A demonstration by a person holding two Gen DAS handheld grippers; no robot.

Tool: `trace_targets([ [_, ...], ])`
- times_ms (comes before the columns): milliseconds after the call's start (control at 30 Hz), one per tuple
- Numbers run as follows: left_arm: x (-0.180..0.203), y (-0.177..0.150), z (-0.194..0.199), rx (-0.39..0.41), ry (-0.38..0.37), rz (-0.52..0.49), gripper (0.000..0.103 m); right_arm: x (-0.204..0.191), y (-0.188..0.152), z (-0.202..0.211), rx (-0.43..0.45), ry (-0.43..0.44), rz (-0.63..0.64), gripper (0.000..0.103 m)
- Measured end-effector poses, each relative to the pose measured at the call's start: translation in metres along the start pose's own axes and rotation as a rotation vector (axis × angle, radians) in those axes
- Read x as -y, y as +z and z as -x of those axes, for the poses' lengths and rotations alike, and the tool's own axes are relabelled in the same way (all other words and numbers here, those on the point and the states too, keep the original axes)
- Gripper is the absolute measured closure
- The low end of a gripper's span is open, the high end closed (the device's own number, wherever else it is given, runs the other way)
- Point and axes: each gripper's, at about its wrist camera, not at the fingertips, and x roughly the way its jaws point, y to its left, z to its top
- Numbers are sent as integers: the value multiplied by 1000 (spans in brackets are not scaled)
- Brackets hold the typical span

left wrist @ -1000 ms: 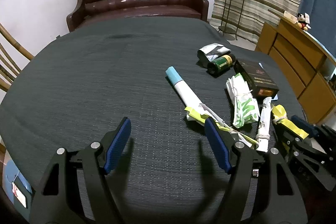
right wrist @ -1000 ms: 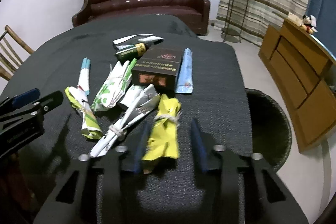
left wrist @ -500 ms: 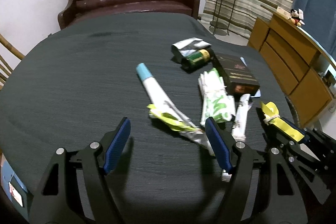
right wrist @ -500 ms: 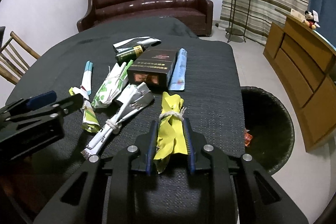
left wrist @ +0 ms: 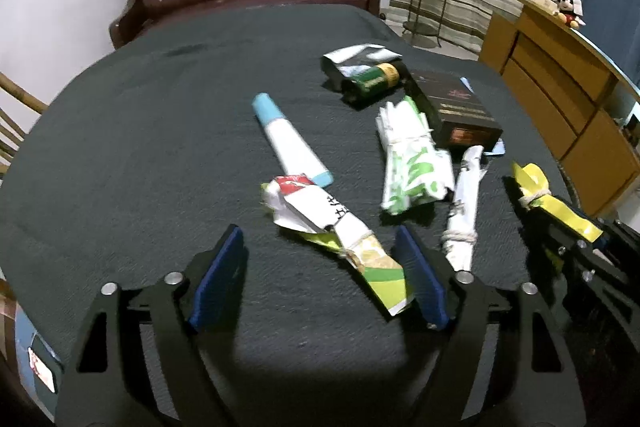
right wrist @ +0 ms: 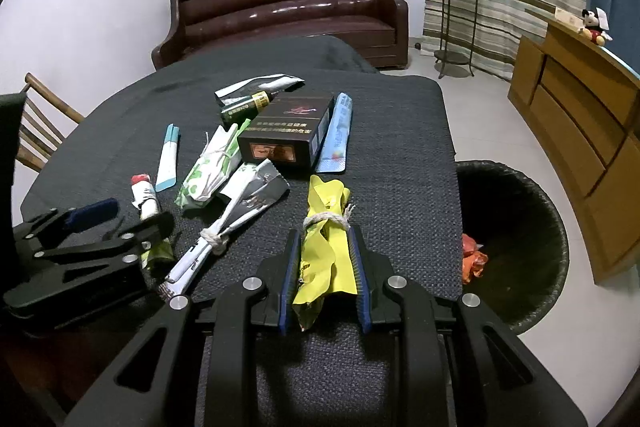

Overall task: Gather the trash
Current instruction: 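Grasp the white paper wrapper with the left gripper while the right gripper holds the yellow wrapper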

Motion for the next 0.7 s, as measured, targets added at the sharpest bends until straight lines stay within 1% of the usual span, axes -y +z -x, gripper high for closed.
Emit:
trace_targets([
  [167, -14, -4, 1, -22, 17, 23, 26, 0, -1, 0, 0, 1, -3, 78],
  [267, -19, -2, 3, -36, -9, 53, 26, 1, -1, 0, 0, 0, 0, 78],
  [433, -14, -1, 7, -37, -37, 66, 26, 2, -1, 1, 0, 0, -3, 78],
  [567, -14, -2, 12, -27, -26, 70, 26, 2, -1, 0, -3, 5, -6, 78],
  [700, -13, -3, 11, -37, -17, 82, 26, 3, -2, 0, -3, 8, -9, 78],
])
